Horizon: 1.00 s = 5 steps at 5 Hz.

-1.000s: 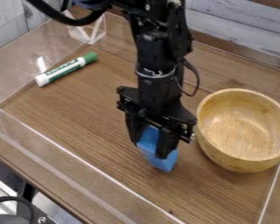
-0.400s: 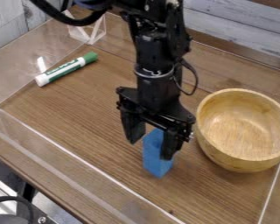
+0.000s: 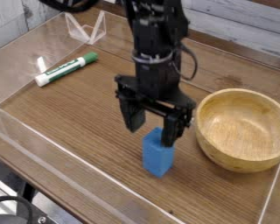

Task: Remove the blue block from inside the brown bowl and put it on the table

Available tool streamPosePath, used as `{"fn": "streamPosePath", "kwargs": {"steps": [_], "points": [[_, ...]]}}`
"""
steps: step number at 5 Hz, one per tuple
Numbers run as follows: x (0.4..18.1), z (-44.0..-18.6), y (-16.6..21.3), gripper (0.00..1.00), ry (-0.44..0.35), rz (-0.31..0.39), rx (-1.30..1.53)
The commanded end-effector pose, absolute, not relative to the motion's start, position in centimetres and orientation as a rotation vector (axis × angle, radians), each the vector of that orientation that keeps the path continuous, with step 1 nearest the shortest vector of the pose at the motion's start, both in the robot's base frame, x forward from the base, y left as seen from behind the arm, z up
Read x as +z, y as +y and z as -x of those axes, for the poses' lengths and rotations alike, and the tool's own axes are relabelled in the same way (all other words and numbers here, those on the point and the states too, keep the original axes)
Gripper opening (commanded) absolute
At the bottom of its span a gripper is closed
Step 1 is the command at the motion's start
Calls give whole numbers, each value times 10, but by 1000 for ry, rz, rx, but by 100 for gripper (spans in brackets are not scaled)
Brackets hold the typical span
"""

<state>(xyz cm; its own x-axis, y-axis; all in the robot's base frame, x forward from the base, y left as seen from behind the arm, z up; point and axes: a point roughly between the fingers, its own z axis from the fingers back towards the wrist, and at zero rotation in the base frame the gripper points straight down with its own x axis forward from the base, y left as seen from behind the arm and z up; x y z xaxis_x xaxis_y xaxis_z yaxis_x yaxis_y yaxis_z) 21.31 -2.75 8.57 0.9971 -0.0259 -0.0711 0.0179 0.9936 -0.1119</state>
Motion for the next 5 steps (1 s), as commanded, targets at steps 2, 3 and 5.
{"fn": "streamPosePath", "kwargs": {"steps": [2,3,5], "points": [[124,-227,-22,100,-22,119,-11],[146,-231,-17,100,-36,120,-4],[196,-244,18,100,-78,89,38]]}}
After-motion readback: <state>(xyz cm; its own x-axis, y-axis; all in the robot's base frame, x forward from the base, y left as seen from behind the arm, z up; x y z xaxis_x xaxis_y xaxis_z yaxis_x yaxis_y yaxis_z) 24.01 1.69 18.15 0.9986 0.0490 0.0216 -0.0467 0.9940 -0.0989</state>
